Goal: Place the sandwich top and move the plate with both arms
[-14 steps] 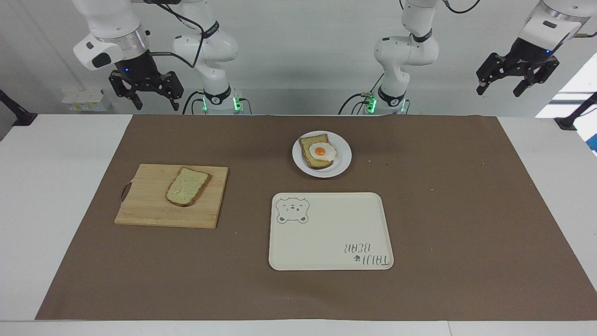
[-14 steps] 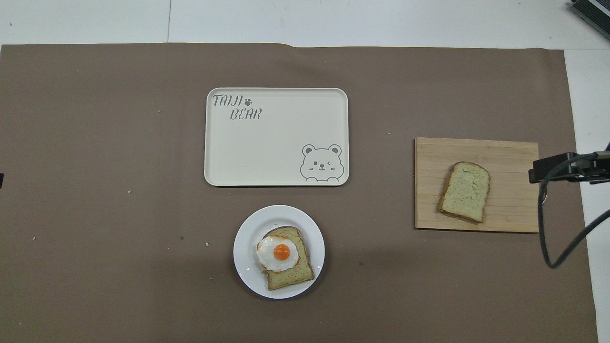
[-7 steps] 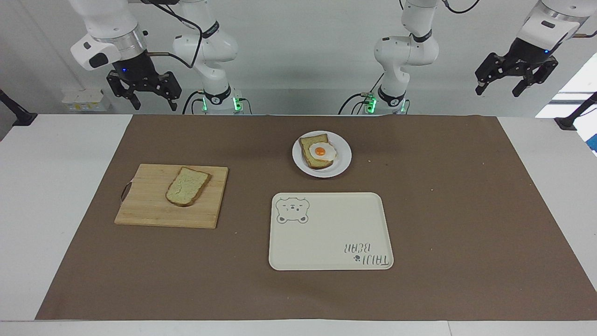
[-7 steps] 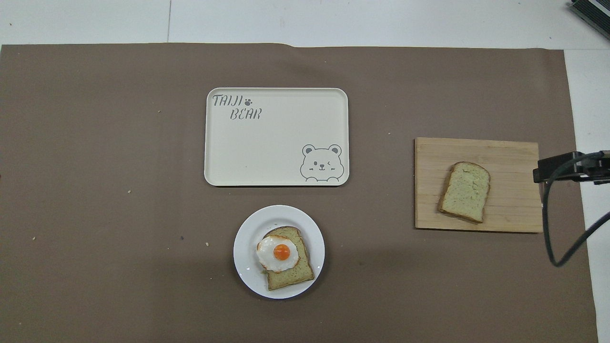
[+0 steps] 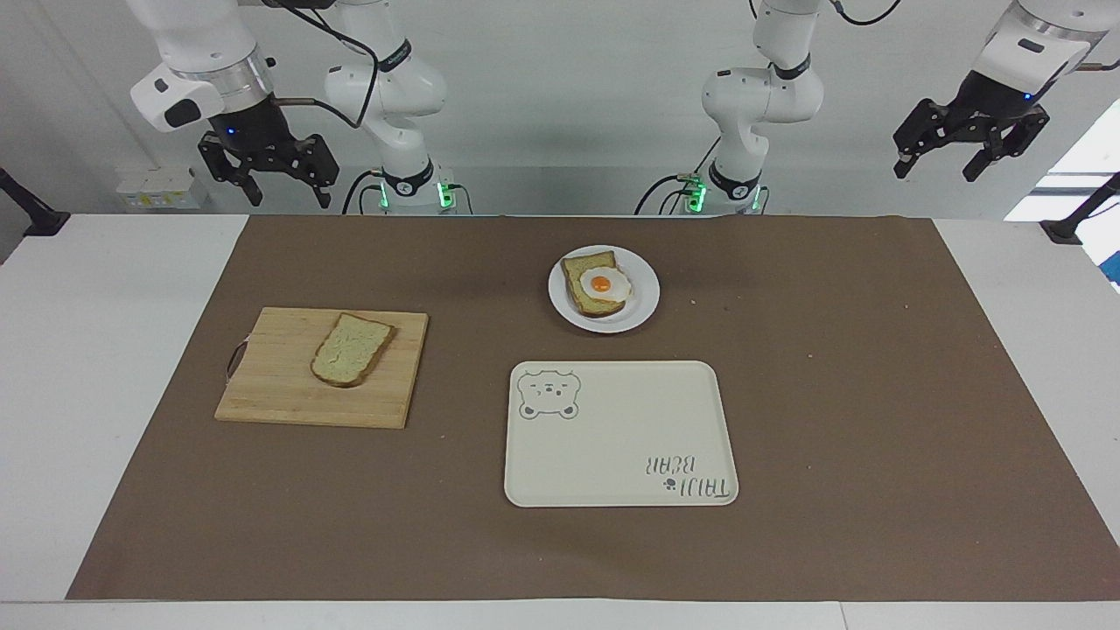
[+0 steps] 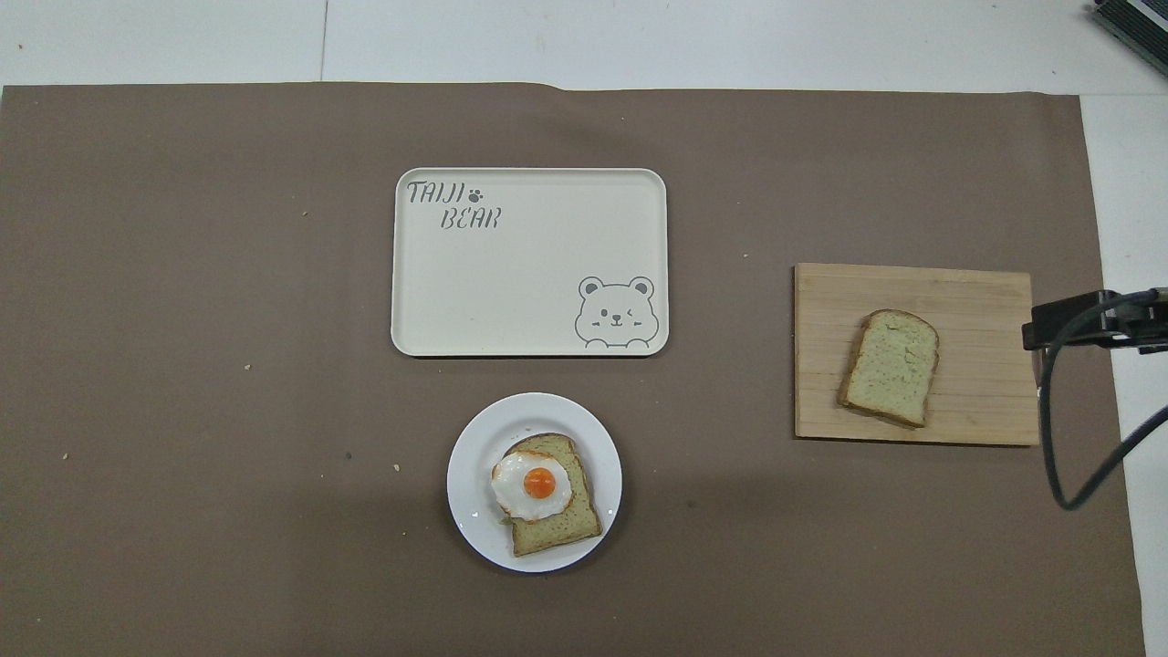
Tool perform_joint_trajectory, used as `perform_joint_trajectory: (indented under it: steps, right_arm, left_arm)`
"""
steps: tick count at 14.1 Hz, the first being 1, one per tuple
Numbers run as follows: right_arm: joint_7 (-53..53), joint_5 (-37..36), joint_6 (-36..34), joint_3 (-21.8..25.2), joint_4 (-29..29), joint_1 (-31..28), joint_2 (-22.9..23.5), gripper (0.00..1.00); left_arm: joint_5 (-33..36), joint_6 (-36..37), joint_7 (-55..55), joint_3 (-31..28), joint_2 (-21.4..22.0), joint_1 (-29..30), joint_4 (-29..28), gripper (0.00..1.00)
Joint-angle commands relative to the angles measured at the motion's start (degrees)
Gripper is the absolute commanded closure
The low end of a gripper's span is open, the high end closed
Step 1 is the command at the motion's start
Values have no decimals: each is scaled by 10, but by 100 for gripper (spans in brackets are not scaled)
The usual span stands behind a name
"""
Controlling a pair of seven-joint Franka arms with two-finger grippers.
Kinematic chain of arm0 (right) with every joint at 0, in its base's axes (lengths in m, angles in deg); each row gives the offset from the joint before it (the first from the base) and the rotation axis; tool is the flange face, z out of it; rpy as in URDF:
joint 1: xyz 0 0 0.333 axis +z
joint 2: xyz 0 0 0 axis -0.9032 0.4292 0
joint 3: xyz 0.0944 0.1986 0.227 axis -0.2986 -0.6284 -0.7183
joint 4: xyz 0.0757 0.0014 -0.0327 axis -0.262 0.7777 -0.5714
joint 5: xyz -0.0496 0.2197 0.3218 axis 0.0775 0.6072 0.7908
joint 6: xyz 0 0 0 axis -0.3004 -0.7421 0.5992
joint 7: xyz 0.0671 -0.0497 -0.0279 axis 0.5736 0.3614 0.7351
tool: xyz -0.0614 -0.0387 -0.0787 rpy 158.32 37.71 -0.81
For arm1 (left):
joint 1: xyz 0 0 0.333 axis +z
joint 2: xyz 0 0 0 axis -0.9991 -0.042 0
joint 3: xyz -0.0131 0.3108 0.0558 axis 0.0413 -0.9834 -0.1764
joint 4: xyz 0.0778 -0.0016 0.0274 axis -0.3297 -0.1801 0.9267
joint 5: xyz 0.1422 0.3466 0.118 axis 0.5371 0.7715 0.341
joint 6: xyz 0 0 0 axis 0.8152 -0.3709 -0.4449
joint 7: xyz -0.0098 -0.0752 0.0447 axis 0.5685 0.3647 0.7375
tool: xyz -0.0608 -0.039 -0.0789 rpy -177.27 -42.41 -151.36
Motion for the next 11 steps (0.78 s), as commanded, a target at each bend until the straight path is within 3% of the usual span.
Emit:
perform_joint_trajectory:
  steps: [1, 6, 11]
  right_arm:
    - [0, 10, 7, -4, 18, -4, -11, 0]
    - [2, 11, 39, -2, 46, -18, -21, 0]
    - [2, 12, 60, -2, 72, -21, -22, 0]
  left_arm:
    - [0, 33, -11, -9, -31, 6, 52, 0]
    - [0, 7, -15, -7, 11, 6, -2, 0]
    - [0, 2, -12, -5, 17, 6, -10, 0]
